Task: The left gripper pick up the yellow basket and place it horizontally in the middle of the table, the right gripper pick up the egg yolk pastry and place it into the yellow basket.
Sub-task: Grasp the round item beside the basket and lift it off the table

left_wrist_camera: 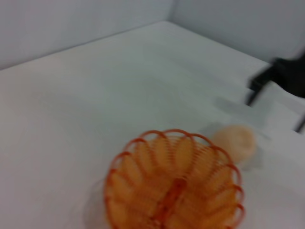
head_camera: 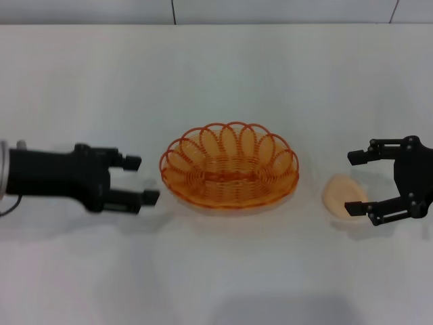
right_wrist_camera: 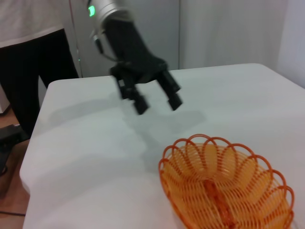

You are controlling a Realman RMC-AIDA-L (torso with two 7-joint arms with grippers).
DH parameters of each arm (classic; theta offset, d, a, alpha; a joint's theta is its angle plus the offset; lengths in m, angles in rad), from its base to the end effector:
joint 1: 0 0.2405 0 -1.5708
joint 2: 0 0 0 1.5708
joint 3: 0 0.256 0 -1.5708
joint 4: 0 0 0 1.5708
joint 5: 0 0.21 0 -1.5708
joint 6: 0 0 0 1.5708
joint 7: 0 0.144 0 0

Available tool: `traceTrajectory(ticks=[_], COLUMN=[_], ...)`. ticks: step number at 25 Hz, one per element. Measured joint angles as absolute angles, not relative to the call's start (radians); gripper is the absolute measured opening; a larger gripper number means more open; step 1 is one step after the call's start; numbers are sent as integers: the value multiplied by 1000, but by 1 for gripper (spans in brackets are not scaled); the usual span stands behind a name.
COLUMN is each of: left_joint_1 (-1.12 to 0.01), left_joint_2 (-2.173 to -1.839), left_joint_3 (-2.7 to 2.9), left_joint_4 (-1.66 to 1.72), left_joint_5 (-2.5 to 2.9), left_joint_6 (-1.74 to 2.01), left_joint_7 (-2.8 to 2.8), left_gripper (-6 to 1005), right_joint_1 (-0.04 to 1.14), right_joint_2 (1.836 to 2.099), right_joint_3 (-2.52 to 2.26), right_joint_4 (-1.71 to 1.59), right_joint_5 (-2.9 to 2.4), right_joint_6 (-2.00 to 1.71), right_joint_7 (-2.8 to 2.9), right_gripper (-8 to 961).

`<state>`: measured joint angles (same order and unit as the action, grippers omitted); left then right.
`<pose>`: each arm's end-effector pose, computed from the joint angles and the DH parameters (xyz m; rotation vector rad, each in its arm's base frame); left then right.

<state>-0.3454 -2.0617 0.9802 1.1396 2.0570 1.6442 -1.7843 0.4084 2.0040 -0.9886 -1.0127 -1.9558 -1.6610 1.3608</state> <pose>-0.2562 0.3025 0.0340 -2.8402 -0.7382 -0.3150 0.2498 0.3139 0.0385 -2.9246 0.1458 0.3765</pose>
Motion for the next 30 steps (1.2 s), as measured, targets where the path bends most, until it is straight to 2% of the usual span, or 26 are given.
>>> traceTrajectory(ticks=[7,12,17,30], left_joint_1=[-343,-329,-300,-303], left_joint_2=[-2053,-2063,-2078,-2073], left_joint_3=[843,726,720,715], left_joint_4=[982,953,963,962], left_joint_5=[2041,2034,1995,2011], left_joint_6=[1725,1753,1774,1746], left_joint_7=[-1450,-1289,-1246,-1229], left_gripper=[789,788,793,791], right_joint_1=[409,410,406,408], right_joint_2=[2008,2010,2011,2011], right_joint_3=[-992,-995,-995,-1007], right_joint_4=[-1022,-1023,-1022,-1039], right_joint_5=[-1954,-1952,-1949,-1959], right_joint_6=[-1658,-1665,-1666,-1617], right_joint_7=[1413,1433,1435,1496], right_gripper=[852,851,851,851])
